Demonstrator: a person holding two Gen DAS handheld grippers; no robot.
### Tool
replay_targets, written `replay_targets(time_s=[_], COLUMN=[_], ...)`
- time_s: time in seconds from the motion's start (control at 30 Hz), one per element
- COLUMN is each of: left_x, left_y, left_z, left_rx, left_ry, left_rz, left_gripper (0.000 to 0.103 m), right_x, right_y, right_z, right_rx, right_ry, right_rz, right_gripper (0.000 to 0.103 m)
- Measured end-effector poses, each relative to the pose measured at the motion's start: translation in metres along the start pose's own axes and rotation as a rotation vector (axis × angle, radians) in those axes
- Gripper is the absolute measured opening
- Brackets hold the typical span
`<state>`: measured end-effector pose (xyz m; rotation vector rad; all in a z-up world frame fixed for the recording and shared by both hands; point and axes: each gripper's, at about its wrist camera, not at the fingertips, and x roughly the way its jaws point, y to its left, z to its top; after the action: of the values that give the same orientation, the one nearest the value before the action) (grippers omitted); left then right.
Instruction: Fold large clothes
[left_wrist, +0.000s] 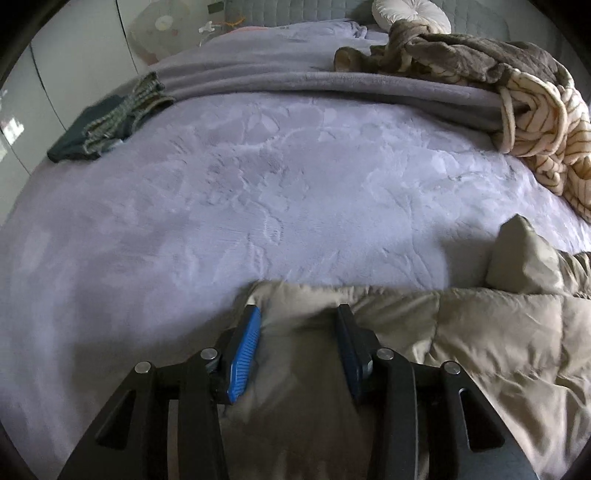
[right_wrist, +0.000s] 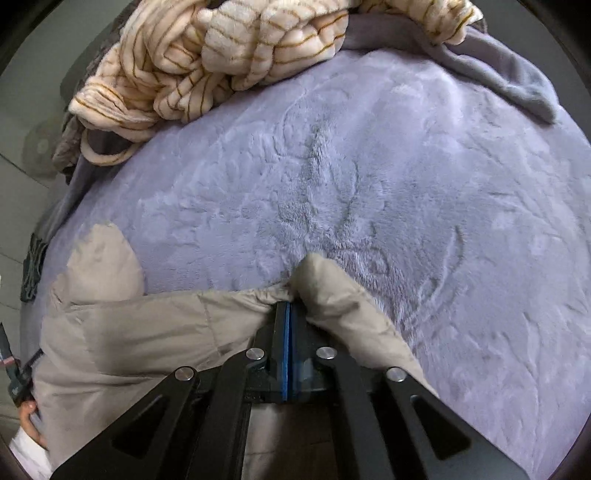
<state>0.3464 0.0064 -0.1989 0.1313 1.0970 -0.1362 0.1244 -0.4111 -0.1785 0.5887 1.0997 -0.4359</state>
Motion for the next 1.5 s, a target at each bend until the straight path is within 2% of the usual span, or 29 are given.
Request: replay_targets(time_s=[0.13, 0.17, 0.2, 0.23, 0.27, 0.33, 0.6, 0.93, 1.0, 1.03, 1.2, 1.27, 1.3, 1.33, 1.4, 1.5], left_x=[-0.032, -0.040, -0.047, -0.053, -0.062, -0.075, -0.108, -0.138, -0.142, -0.144, -0.146, -0.144, -0.143, -0.142, -0.139, -0.135], left_y=[0.006, 0.008, 0.009, 0.010, 0.013, 0.016, 0.020, 0.020, 0.023, 0.024, 0.028, 0.030, 0.032, 0.033, 0.035, 0.038], left_z=[-0.010, -0.014, -0.019, -0.024, -0.029, -0.039, -0.087, -0.136, -0.144, -0.147, -0.159, -0.163, -0.164, -0.166, -0.168, -0.172], left_rx=[0.025, 0.032, 0.039, 0.041, 0.039, 0.040, 0.046, 0.036, 0.022, 0.017, 0.021, 0.014, 0.007, -0.001, -0.019, -0.035], left_ry=[-0.014, -0.015, -0.011, -0.010, -0.022, -0.035, 0.050, 0.118, 0.124, 0.117, 0.134, 0.147, 0.155, 0.164, 0.181, 0.197], left_rz=[-0.015, -0.019, -0.018, -0.013, -0.008, -0.020, -0.044, -0.072, -0.073, -0.066, -0.059, -0.061, -0.064, -0.070, -0.080, -0.083], left_gripper=[0.045, 0.048, 0.056, 0.076, 0.080, 0.080, 0.080, 0.080, 0.100, 0.103, 0.103, 0.103, 0.103, 0.103, 0.103, 0.103], right_x=[-0.028, -0.038, -0.044, -0.050, -0.057, -0.073, -0.112, -0.133, -0.136, -0.136, -0.136, -0.135, -0.134, -0.132, -0.130, -0.124], right_y=[0.007, 0.009, 0.010, 0.011, 0.011, 0.012, 0.010, -0.005, -0.009, -0.010, -0.016, -0.017, -0.019, -0.020, -0.025, -0.032], right_z=[-0.008, -0.012, -0.015, -0.020, -0.025, -0.039, -0.099, -0.167, -0.179, -0.183, -0.200, -0.205, -0.208, -0.210, -0.214, -0.218], right_rx=[0.010, 0.014, 0.019, 0.027, 0.037, 0.056, 0.093, 0.176, 0.200, 0.210, 0.241, 0.252, 0.264, 0.279, 0.320, 0.377], right_ry=[-0.018, -0.025, -0.027, -0.028, -0.029, -0.031, 0.004, 0.057, 0.061, 0.063, 0.079, 0.087, 0.092, 0.095, 0.091, 0.093], right_rz=[0.024, 0.036, 0.045, 0.056, 0.066, 0.088, 0.147, 0.182, 0.186, 0.188, 0.190, 0.190, 0.195, 0.202, 0.220, 0.258], right_gripper=[0.004, 0.004, 0.004, 0.004, 0.004, 0.004, 0.004, 0.004, 0.004, 0.004, 0.005, 0.010, 0.021, 0.041, 0.063, 0.066])
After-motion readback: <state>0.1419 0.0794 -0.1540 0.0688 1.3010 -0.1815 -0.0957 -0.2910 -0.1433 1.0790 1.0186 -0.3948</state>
